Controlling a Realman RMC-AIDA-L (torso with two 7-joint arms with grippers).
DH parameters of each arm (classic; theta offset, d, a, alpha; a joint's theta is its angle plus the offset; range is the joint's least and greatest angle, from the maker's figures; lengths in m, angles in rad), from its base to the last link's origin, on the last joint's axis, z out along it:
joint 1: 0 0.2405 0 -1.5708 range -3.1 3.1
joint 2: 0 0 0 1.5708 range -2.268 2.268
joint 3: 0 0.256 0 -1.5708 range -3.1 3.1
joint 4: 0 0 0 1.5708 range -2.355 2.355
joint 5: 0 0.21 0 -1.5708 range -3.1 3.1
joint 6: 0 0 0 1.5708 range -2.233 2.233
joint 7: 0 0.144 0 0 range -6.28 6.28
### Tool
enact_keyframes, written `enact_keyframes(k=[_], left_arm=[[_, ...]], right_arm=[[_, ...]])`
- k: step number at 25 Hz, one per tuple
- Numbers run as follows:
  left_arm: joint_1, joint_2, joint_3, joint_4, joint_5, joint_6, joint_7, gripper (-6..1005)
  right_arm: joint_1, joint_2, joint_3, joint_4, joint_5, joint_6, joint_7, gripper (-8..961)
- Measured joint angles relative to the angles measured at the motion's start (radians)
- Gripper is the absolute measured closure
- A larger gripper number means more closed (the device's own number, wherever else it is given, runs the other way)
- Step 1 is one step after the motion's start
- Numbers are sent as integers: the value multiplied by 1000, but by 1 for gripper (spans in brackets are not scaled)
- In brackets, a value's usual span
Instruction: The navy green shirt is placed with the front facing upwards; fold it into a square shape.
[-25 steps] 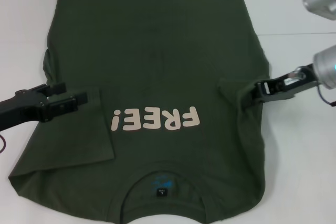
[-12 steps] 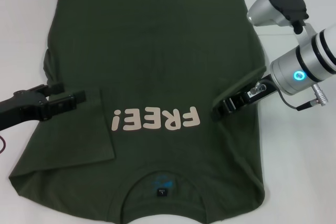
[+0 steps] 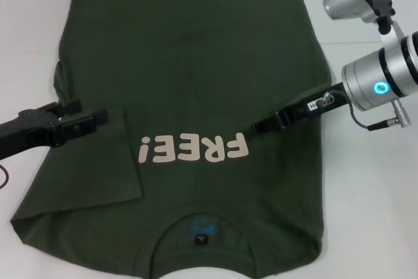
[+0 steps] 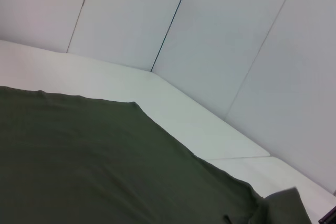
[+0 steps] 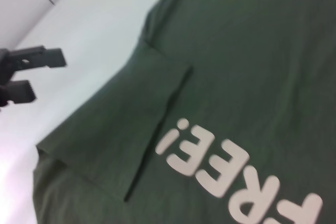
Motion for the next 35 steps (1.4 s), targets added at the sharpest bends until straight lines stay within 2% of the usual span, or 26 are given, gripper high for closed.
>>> enact_keyframes(k=[6,8,10,14,17,20,24,29,35], left_arm=[[-4,0,0,0,-4,0,-9,138],[-6,-1,0,0,-5,-1,-10,138],[-7,-1,0,0,-5,-1,-10,138],[-8,-2,0,0,-5,-2,-10,138],[-8,-2,0,0,-5,-2,-10,137],[-9,0,0,0,-5,0,-12,137],[-9,1,0,0,-5,0,-13,137],[-4,1,0,6,-5,1,-15,137],[-3,-1,0,1,-5,-46,-12,137]], right_arm=[[-5,4,1,7,48,27,-43,517],[-7,5,2,2,49,32,-36,365],[-16,-2,8,-6,49,31,-14,361],[-67,-47,32,-37,48,16,97,354],[-115,-81,83,-43,50,0,180,287],[-176,-100,148,-44,50,-7,241,237],[-244,-109,236,-35,68,-34,252,215],[-325,-104,336,-23,137,-72,245,188],[-358,-108,444,75,176,-40,239,155]])
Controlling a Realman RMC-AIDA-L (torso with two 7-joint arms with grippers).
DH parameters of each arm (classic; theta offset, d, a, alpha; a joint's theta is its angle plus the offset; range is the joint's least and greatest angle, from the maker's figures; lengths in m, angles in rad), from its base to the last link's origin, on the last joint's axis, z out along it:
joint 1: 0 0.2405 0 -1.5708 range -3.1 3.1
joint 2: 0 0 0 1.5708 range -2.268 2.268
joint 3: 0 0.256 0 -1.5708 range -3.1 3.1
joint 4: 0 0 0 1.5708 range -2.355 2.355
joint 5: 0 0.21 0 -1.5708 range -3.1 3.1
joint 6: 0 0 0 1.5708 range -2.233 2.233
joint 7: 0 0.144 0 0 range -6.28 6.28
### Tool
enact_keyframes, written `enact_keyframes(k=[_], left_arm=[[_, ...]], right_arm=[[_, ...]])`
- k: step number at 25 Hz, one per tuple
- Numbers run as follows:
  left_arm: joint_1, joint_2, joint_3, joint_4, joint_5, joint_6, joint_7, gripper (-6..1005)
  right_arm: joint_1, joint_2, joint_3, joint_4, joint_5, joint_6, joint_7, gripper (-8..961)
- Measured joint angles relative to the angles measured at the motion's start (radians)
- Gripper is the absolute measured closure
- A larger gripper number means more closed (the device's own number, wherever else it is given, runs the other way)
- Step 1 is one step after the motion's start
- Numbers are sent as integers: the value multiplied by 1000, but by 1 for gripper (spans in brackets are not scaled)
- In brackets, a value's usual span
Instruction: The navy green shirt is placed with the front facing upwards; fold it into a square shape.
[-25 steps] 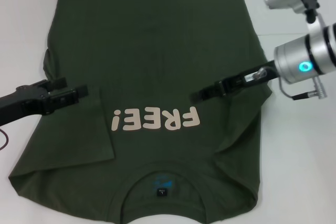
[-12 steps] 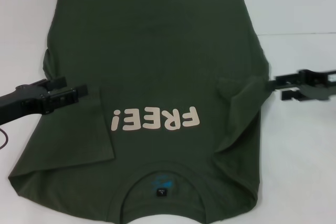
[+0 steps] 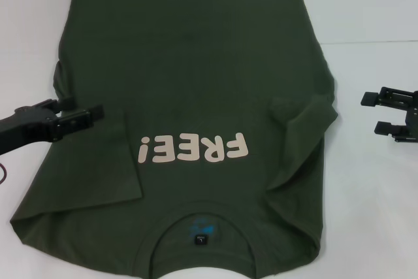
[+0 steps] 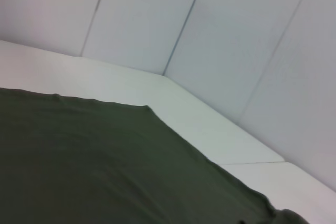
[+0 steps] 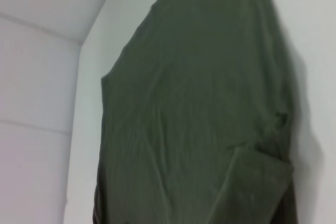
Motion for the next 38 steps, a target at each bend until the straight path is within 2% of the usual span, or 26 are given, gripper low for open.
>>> enact_keyframes(k=[6,12,24,38], left_arm=[[0,-3,0,-2,-2,-35,4,137],[1,-7,0,-4,-3,-84,9,138],[-5,-14,0,-4,-4,-112,12,137],[-3,-14,0,-5,-18,-116,28,138]], right_arm=[[9,4,22,101,-2,97,17,25],[11,16,34,164,5,205,31,28],[62,95,42,174,7,307,21,28],[87,111,43,174,19,319,15,28]])
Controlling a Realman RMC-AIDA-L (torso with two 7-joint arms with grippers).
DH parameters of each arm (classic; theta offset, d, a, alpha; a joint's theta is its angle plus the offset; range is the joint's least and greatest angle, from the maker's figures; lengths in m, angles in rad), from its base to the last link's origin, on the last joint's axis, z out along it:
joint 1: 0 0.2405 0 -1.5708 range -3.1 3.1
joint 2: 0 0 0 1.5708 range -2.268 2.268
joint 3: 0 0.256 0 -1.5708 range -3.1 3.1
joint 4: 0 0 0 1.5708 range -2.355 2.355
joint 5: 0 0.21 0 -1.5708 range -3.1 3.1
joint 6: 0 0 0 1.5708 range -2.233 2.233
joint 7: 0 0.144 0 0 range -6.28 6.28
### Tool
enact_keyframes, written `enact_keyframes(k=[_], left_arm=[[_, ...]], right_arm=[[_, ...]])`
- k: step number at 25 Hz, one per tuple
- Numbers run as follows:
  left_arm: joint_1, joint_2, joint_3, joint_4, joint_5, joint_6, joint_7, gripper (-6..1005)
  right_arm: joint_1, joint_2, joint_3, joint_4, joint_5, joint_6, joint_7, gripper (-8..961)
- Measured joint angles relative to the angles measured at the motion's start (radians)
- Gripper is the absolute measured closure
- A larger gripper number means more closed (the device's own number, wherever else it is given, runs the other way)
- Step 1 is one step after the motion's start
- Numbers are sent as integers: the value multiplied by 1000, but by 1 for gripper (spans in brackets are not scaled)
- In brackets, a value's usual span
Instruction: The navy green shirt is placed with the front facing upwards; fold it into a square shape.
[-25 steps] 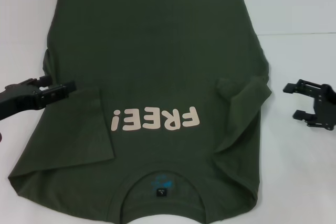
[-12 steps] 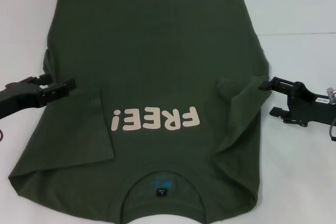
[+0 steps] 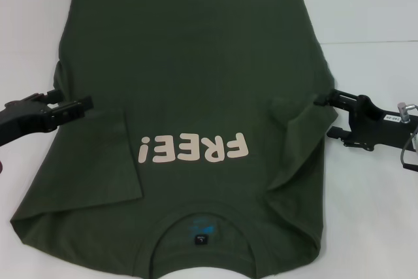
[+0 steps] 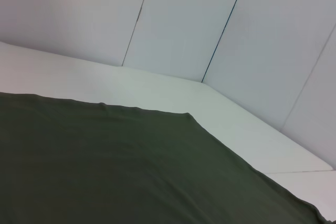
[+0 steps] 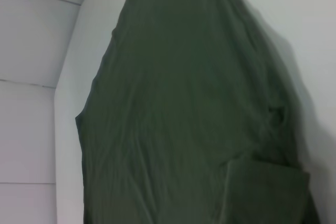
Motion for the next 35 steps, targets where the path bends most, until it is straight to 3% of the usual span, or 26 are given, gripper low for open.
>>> enact_keyframes(k=[8,19,35], left_arm=[[4,-1,0,0,-1,2,0,138],[5,-2,0,-2,-1,2,0,137],[6,-2,0,-5,-2,1,7,138]], right_arm=[[16,14,-4,0,19,19,-25,28],[14,15,-7,0,116,-11,-97,29],[71,34,-35,3,117,-10,-122,29]])
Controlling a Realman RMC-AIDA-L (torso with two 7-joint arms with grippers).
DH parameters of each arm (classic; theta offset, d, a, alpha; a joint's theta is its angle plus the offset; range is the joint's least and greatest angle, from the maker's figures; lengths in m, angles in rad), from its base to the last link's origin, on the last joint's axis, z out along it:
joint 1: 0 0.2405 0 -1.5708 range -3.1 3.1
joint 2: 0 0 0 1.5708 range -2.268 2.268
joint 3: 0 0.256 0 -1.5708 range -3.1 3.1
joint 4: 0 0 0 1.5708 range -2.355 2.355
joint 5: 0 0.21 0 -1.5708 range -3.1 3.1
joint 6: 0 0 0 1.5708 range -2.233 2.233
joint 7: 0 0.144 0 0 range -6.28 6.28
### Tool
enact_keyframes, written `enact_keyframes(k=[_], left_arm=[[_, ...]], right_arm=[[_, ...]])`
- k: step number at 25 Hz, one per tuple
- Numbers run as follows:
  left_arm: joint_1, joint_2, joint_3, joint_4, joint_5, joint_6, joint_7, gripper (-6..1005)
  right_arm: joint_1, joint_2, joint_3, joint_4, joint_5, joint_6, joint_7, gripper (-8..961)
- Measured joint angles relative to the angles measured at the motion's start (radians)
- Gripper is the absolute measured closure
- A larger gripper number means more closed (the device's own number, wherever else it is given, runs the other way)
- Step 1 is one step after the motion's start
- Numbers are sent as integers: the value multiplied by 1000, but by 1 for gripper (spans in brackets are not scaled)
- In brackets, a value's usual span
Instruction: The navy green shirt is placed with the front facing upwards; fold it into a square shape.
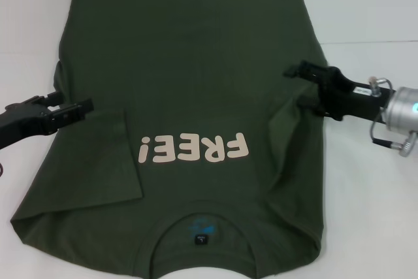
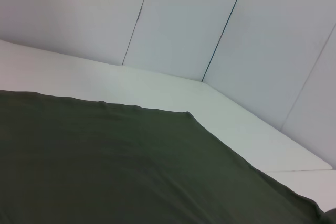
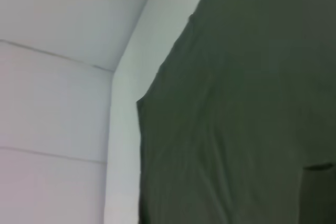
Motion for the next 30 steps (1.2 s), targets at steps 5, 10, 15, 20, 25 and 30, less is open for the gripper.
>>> enact_keyframes(k=[5,10,15,20,25,30], left_arm=[[0,0,0,-1,-5,0,0,138],[1,0,0,-1,-6,0,1,138],[2,0,-6,-1,-6,0,2,137],[8,0,-13,-1,-7,-5,4,137],[7,0,-13,-1,-7,-9,5,138],[1,-3,-12,-3,-7,-10,5,137]], right_arm=[[57,15,-27,9,-1,1,-7,29],[117,30,-76,9,-1,-42,-23,29],[122,31,-82,-2,1,-88,-48,28],[25,4,-76,-36,52,-125,-52,28],[-89,-31,-76,-69,102,-172,-25,28],[-140,-45,-82,-61,100,-156,-14,28]])
